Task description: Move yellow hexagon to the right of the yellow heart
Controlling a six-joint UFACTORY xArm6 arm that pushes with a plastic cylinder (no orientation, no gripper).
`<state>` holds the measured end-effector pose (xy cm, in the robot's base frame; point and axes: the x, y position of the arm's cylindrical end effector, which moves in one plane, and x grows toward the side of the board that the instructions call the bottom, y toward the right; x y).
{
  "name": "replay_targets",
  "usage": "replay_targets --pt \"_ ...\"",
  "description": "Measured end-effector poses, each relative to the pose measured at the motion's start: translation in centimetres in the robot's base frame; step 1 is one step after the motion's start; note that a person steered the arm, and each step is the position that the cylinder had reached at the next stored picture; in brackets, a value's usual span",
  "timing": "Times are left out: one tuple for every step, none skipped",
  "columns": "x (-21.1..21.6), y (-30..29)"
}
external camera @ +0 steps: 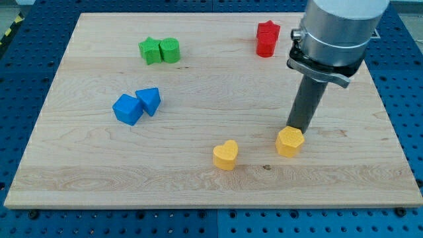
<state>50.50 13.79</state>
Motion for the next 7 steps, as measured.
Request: replay_targets --pt "0.0 0.0" --pt "0.3 0.1" --pt "2.2 0.1" --pt "2.3 -0.5" --pt "3.1 2.9" --pt "4.7 2.8" --pt "4.9 -1.4"
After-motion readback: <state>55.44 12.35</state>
